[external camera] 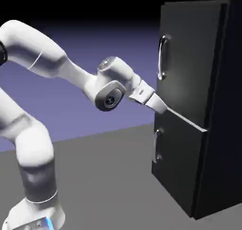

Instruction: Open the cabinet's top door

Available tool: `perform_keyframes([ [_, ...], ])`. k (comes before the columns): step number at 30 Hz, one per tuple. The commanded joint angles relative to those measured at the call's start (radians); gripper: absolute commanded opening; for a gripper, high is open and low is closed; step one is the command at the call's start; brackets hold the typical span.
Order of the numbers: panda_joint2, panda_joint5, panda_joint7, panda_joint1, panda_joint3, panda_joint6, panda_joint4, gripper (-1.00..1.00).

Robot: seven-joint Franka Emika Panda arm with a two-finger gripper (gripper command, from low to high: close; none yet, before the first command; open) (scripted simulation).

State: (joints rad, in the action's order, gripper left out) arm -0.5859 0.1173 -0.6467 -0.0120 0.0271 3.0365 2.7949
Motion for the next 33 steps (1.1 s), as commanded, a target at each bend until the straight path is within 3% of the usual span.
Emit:
perform_keyframes([
  [1,-0.006,0.044,0.035,-0.009,0.01,0.0,-0.006,0.0],
  [33,-0.194,1.435,1.154,-0.293,0.332,-0.007,-0.184,0.0],
])
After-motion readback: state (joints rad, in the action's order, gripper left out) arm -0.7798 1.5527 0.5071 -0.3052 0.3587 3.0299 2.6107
